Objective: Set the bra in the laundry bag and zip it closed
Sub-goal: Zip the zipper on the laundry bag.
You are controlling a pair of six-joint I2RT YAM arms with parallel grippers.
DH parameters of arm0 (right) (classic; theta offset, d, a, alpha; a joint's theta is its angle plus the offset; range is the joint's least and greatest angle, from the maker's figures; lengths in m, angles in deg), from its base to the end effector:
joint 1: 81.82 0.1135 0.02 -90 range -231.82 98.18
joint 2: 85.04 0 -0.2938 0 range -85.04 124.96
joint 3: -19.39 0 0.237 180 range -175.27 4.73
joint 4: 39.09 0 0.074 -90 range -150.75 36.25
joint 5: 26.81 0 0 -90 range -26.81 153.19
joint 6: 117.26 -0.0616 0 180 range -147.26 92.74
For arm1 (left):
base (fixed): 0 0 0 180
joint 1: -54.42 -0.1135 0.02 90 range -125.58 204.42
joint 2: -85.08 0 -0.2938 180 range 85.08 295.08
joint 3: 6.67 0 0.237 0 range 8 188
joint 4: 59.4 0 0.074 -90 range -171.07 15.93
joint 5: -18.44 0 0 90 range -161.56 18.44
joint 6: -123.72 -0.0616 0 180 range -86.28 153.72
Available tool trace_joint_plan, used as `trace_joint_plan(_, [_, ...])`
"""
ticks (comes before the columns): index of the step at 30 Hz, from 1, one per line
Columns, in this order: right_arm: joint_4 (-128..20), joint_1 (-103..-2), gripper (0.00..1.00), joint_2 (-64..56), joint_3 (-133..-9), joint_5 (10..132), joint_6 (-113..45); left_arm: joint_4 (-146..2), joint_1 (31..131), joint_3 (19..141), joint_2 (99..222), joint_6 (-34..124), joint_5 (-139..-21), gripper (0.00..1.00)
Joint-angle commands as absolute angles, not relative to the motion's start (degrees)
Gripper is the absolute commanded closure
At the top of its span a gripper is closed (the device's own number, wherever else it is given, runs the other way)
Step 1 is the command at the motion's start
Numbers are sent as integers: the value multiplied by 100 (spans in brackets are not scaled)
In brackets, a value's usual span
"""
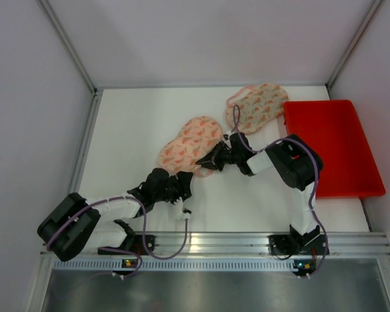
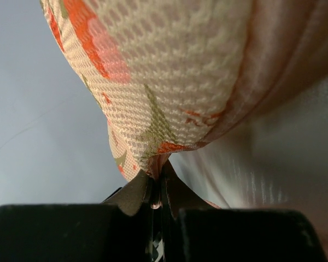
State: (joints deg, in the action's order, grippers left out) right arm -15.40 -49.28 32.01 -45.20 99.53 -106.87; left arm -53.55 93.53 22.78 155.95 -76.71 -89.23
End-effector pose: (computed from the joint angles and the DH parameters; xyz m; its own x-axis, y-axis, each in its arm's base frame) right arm 0.3229 0.2494 0.1277 -0.9301 0.3464 0.1224 0.2420 0.3267 0.9136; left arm 0.1507 -0.1466 0.1571 0.9003 0.4188 0.1185 0.1463 -0.5476 0.8239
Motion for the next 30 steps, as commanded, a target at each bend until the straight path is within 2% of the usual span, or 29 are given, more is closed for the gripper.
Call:
trace_joint_plan(1, [-1192, -4833, 100, 3300, -4668, 10028, -10715, -5315, 9327, 2294, 15530, -7843, -9002, 44])
trace_joint_plan(12, [-1183, -4833, 100, 3317, -4686, 10019, -10733, -4700, 9265, 2575, 16119, -7799, -8957, 48])
trace_joint_plan(20, [-1174, -4833, 100, 3326, -4677, 10046, -10733, -4726, 9248, 2487, 15909, -7852, -9195, 58])
trace_joint_plan(25, [-1157, -4833, 100, 3335, -4677, 10046, -10733, -4945, 9248, 2452, 15680, -7860, -9309, 60])
trace_joint_plan(27, [-1174, -4833, 100, 3335, -4677, 10028, -10741, -5112, 9248, 2452, 15593, -7905, -9353, 62])
trace_joint_plan(30, [-1174, -4833, 100, 3335, -4686, 10028, -10741, -5349, 9248, 2478, 15531, -7931, -9354, 71])
